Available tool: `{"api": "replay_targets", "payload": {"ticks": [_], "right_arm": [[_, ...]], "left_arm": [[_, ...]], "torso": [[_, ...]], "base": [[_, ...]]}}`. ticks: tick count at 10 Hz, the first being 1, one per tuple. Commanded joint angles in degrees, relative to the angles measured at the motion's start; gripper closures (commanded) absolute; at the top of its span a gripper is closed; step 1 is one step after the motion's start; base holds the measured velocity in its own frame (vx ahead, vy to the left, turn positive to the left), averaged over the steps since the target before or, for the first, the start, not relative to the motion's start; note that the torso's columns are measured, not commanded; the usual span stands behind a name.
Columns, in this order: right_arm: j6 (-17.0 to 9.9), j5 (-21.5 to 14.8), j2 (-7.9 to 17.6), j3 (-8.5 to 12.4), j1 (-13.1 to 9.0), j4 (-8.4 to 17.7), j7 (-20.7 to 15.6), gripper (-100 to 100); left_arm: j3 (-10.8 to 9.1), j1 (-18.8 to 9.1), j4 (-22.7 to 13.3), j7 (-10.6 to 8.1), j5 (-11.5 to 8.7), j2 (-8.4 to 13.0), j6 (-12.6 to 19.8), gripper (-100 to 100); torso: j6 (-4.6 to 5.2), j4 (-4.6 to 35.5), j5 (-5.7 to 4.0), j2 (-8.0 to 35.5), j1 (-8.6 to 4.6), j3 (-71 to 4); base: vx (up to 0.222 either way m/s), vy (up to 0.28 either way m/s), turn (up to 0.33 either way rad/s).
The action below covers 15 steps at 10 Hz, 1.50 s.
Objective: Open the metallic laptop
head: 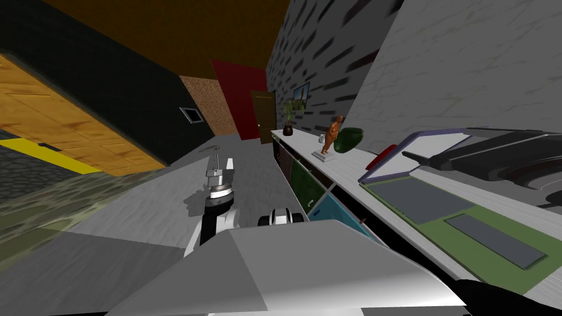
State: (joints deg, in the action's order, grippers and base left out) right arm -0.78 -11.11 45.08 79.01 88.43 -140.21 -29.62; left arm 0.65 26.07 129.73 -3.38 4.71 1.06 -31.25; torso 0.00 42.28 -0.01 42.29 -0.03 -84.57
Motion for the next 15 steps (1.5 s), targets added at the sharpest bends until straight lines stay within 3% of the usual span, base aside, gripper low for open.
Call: {"api": "replay_targets", "payload": {"ticks": [1, 7, 9, 10, 11, 12, 14, 15], "right_arm": [[2.8, -1.4, 1.6, 1.1, -1.4, 0.0, -0.9, -100], [9.1, -5.7, 6.3, 3.2, -6.0, 0.3, -3.6, -100], [8.8, -5.2, 5.8, 3.2, -5.5, 0.3, -3.3, -100], [8.6, -4.6, 6.2, 4.5, -4.7, 0.7, -2.6, 100], [8.8, -4.9, 6.0, 4.0, -5.1, 0.6, -2.9, 100], [8.7, -6.9, 4.4, 1.2, -7.9, 1.7, -5.3, 100], [8.7, -6.9, 4.4, 0.3, -9.9, 1.7, -5.3, 100], [8.6, -9.1, 2.8, -2.2, -12.1, 2.7, -7.7, 100]], "left_arm": [[0.0, 0.0, 0.0, 0.0, 0.0, 0.0, 0.0, 0], [0.0, 0.0, 0.0, 0.0, 0.0, 0.0, 0.0, 0], [0.0, 0.0, 0.0, 0.0, 0.0, 0.0, 0.0, 0], [0.0, 0.0, 0.0, 0.0, 0.0, 0.0, 0.0, 0], [0.0, 0.0, 0.0, 0.0, 0.0, 0.0, 0.0, 0], [0.0, 0.0, 0.0, 0.0, 0.0, 0.0, 0.0, 0], [0.0, 0.0, 0.0, 0.0, 0.0, 0.0, 0.0, 0], [0.0, 0.0, 0.0, 0.0, 0.0, 0.0, 0.0, 0]], "torso": [[0.02, 0.0, -0.01, 0.1, -0.01, 0.0], [0.04, 0.0, 0.03, -0.1, 0.1, -0.1], [0.04, -0.1, 0.03, -0.3, 0.13, -0.2], [0.01, -0.1, 0.06, -0.3, 0.2, -0.2], [-0.02, -0.1, 0.05, -0.5, 0.14, -0.3], [-0.01, -0.1, 0.02, -0.2, 0.08, -0.2], [0.04, 0.2, -0.01, 0.4, -0.01, 0.3], [0.03, 0.1, 0.01, 0.2, 0.04, 0.2]], "base": [[-0.147, -0.089, 0.16], [-0.173, -0.088, 0.178], [-0.04, -0.024, 0.018], [0.085, -0.007, 0.029], [0.056, -0.004, 0.007], [-0.069, -0.005, 0.096], [-0.075, 0.001, 0.016], [-0.085, 0.02, 0.082]]}}
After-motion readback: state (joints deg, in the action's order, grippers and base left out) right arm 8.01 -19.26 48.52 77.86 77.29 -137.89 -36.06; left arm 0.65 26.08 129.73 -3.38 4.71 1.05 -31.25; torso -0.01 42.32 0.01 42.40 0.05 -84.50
